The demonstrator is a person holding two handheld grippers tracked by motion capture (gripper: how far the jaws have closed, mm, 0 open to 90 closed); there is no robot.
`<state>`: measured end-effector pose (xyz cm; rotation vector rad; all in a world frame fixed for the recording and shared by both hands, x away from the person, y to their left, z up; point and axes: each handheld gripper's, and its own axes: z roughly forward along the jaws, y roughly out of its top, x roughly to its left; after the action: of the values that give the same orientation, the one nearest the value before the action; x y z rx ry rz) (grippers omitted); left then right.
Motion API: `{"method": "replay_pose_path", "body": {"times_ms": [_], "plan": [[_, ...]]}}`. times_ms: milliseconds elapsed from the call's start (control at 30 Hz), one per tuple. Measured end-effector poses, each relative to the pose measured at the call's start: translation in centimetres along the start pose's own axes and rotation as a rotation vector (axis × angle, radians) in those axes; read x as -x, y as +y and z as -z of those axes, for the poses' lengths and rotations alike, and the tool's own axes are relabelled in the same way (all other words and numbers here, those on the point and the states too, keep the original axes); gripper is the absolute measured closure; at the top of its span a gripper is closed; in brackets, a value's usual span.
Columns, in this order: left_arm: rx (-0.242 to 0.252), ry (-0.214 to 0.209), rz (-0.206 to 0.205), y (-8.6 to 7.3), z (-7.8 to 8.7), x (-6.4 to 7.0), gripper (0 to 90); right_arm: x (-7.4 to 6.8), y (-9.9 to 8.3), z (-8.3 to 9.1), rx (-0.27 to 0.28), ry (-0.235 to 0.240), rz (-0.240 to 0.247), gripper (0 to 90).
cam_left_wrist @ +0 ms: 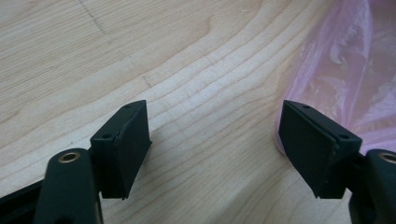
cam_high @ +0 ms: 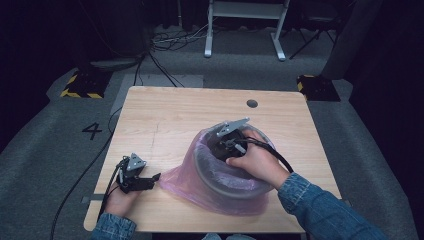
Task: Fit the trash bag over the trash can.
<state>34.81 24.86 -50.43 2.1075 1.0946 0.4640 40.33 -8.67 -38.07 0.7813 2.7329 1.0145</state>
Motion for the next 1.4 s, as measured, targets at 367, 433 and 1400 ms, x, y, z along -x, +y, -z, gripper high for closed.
{"method": "replay_pose_path", "body": {"times_ms": [367, 433, 1400], "plan": [[0.036, 0.028, 0.014, 0.2, 0.7, -0.1, 25.0, 0.0, -1.0, -2.3, -0.194, 0.025, 0.01, 30.6], [0.019, 0.036, -0.002, 0.2, 0.5, 0.0, 25.4, 0.0, -0.8, -2.0, -0.185, 0.037, 0.012, 31.5], [0.0, 0.053, -0.025, 0.1, 0.2, 0.2, 26.0, -4.8, 1.6, 6.9, 0.131, 0.23, 0.244, 33.2]]}}
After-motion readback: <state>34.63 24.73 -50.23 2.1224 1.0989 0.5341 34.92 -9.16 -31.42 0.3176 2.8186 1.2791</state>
